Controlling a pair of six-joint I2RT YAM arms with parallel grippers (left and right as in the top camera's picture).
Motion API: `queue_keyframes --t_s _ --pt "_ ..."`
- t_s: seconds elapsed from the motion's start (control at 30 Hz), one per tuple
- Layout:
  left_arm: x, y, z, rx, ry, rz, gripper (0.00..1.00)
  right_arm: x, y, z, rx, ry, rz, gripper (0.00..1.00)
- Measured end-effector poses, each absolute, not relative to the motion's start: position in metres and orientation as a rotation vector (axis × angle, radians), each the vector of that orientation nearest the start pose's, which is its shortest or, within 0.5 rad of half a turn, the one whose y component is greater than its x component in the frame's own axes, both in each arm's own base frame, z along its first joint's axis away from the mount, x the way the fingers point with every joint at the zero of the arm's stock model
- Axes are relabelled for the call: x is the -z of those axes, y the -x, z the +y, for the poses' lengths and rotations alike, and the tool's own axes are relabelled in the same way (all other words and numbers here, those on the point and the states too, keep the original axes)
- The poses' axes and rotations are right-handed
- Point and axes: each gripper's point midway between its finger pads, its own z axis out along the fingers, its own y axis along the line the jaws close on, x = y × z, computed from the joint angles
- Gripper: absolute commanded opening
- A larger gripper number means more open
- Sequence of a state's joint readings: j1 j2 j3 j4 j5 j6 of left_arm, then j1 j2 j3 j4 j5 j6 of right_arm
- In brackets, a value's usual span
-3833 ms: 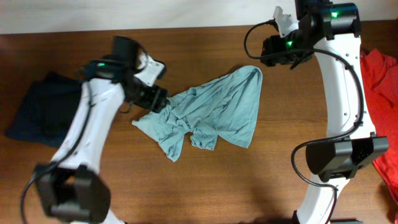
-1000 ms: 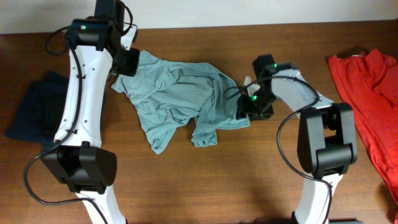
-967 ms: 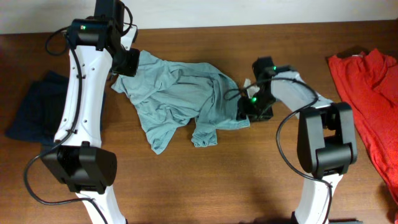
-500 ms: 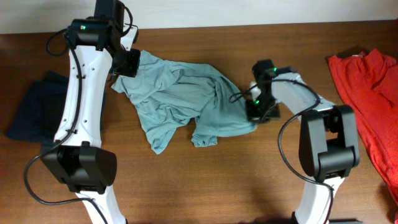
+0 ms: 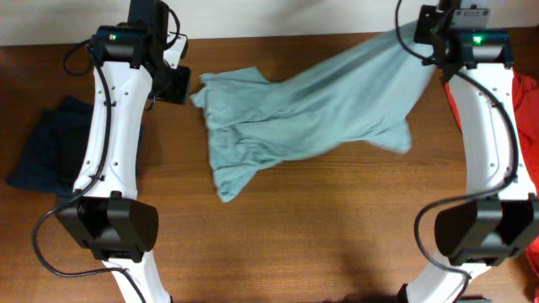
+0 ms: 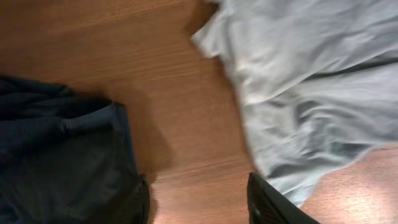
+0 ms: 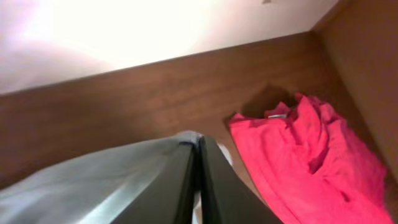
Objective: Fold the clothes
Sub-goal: 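Grasp the shirt's right side with the right gripper and pull rightward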
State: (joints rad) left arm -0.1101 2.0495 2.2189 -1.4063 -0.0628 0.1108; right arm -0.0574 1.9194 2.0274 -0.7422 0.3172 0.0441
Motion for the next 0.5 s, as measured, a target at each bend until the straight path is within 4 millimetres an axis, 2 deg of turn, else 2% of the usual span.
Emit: queue_keyframes --t_s 0.03,0.07,0.17,0.27,0.37,0.47,0.5 --pt "-0.216 -0.452 -0.039 -0.088 -0.295 2.791 0.51 -0.299 -0.537 -0.092 0.364 -0.3 2.184 0.73" --pt "-0.216 -0.451 -0.039 -0.088 -0.295 2.793 0.51 -0.29 -0.538 -0.098 0.369 -0.306 2.203 0.78" --pt "-0.215 -0.449 -0.039 -0.089 -0.296 2.802 0.51 -0.258 -0.532 -0.113 0.383 -0.318 2.306 0.84" --pt "-0.215 -0.449 -0.039 -0.088 -0.297 2.804 0.52 -0.228 -0.509 -0.12 0.375 -0.33 2.453 0.89" --pt "-0.214 -0.446 -0.039 -0.088 -0.298 2.814 0.52 -0.208 -0.481 -0.114 0.318 -0.325 2.599 0.9" --pt "-0.212 -0.439 -0.039 -0.079 -0.304 2.844 0.52 -0.194 -0.463 -0.096 0.198 -0.3 2.707 0.9" --pt "-0.211 -0.435 -0.039 -0.072 -0.308 2.863 0.52 -0.19 -0.459 -0.085 0.113 -0.284 2.738 0.9"
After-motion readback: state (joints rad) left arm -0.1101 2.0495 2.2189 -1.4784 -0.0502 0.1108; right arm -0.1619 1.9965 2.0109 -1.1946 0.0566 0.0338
